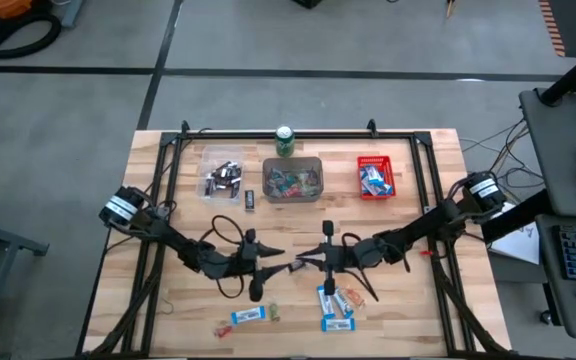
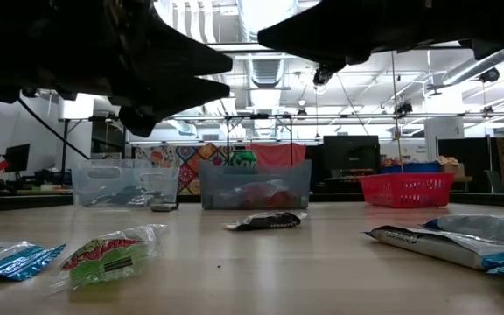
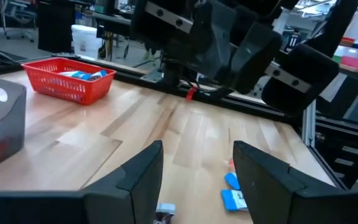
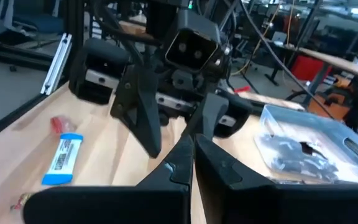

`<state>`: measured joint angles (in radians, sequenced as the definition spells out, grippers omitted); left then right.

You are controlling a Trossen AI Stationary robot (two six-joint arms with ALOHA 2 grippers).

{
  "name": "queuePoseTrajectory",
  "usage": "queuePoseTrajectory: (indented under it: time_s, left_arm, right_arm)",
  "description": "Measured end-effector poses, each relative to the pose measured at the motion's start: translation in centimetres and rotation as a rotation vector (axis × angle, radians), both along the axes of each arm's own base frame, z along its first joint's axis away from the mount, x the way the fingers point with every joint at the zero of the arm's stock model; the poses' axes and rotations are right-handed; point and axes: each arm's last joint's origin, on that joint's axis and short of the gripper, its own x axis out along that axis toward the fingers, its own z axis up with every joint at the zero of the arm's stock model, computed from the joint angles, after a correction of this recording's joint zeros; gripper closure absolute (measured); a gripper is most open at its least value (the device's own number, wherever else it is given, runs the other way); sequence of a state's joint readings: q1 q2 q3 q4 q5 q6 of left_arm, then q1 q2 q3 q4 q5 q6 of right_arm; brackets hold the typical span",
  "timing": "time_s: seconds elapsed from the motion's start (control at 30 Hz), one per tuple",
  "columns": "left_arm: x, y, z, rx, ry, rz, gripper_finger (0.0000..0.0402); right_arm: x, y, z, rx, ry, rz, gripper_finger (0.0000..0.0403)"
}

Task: Organize candy in baskets
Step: Put the brown chocolate bar into the transparent bin

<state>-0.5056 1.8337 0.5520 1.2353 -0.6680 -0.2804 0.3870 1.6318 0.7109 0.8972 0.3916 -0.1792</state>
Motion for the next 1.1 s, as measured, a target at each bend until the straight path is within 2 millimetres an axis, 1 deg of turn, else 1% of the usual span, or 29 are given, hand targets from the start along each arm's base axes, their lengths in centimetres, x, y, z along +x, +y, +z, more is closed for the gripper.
queuePoseTrajectory:
  time_s: [0.17, 0.27, 0.43, 0.67, 0.8, 1.1]
  left_arm:
    - [-0.3, -0.1, -0.4, 0.013, 0.037, -0.006, 0.0223]
    - [-0.3, 0.0, -0.9, 0.022, 0.087, -0.004, 0.0223]
    - [-0.3, 0.0, -1.2, 0.016, 0.102, -0.001, 0.0223]
    - [-0.4, 0.0, -1.4, 0.026, 0.129, 0.001, 0.0223]
    - [-0.3, 0.2, -1.6, 0.018, 0.139, 0.008, 0.0223]
    - [-0.3, 0.3, -1.6, 0.016, 0.139, 0.015, 0.0223]
  right_arm:
    - [-0.1, -0.1, -0.4, 0.036, 0.05, -0.009, 0.0394]
    - [-0.2, -0.2, -0.9, 0.066, 0.1, -0.012, 0.0394]
    - [-0.4, -0.3, -1.7, 0.092, 0.183, -0.029, 0.0394]
    - [-0.4, -0.5, -1.8, 0.148, 0.198, -0.049, 0.0394]
    - [-0.4, -0.9, -2.3, 0.145, 0.241, -0.07, 0.0394]
    - [-0.2, -1.5, -2.3, 0.161, 0.24, -0.096, 0.0394]
